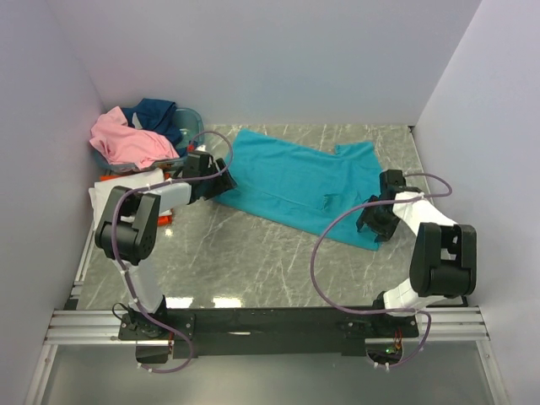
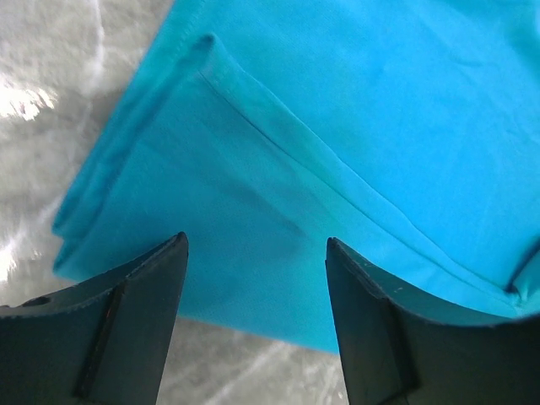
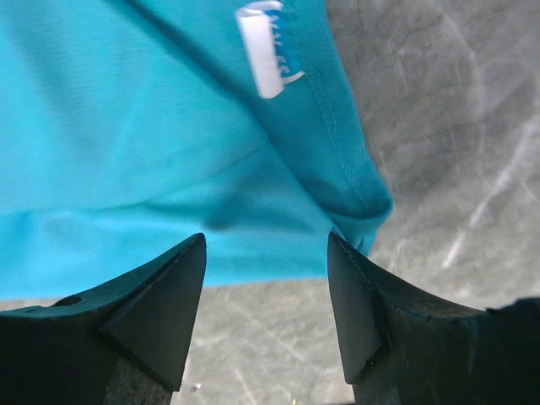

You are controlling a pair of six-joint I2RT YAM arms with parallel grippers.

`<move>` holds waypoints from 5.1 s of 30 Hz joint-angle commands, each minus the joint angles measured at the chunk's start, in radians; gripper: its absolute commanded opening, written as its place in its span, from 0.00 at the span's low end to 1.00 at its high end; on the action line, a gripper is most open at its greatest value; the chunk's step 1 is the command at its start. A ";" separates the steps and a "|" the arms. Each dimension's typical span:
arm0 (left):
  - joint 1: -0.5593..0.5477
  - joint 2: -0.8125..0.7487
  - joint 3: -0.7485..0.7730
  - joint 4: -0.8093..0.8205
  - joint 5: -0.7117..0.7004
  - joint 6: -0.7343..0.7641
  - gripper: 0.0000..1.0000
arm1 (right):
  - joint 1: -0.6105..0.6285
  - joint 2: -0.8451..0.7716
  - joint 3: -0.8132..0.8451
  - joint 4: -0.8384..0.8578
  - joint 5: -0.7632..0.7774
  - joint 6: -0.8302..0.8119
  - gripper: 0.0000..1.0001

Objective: Fold and stack the t-shirts
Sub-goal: Fold the tshirt

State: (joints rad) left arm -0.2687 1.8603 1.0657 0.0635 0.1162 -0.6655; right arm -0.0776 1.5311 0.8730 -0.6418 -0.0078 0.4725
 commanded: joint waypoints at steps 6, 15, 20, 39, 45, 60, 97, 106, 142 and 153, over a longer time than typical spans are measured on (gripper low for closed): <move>-0.044 -0.112 0.125 -0.041 -0.032 0.029 0.73 | 0.087 -0.114 0.149 -0.044 0.005 -0.028 0.66; -0.052 0.051 0.201 0.025 0.062 -0.035 0.72 | 0.229 0.070 0.264 0.020 -0.034 -0.015 0.64; -0.052 0.112 0.198 0.061 0.094 -0.063 0.72 | 0.234 0.168 0.264 0.071 -0.086 0.014 0.64; -0.053 -0.091 -0.177 -0.034 -0.007 -0.121 0.71 | 0.236 0.080 -0.040 0.033 -0.092 0.038 0.63; -0.089 -0.199 -0.338 -0.040 0.010 -0.167 0.72 | 0.236 -0.029 -0.138 0.002 -0.142 0.060 0.63; -0.145 -0.524 -0.495 -0.257 -0.010 -0.243 0.72 | 0.239 -0.203 -0.158 -0.166 -0.175 0.078 0.63; -0.147 -0.464 -0.498 -0.277 -0.027 -0.213 0.74 | 0.242 -0.055 -0.212 -0.002 -0.185 0.038 0.61; -0.152 -0.550 -0.498 -0.356 -0.010 -0.215 0.74 | 0.249 -0.137 -0.206 -0.096 -0.204 0.057 0.61; -0.125 -0.572 -0.098 -0.441 -0.208 -0.132 0.82 | 0.053 0.587 0.830 0.085 0.095 -0.140 0.53; -0.122 -0.590 -0.119 -0.449 -0.205 -0.141 0.82 | 0.033 0.663 0.868 0.097 -0.010 -0.161 0.43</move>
State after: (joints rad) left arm -0.3958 1.3014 0.9592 -0.4057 -0.0776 -0.7956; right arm -0.0509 2.1807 1.7069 -0.5766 0.0311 0.3271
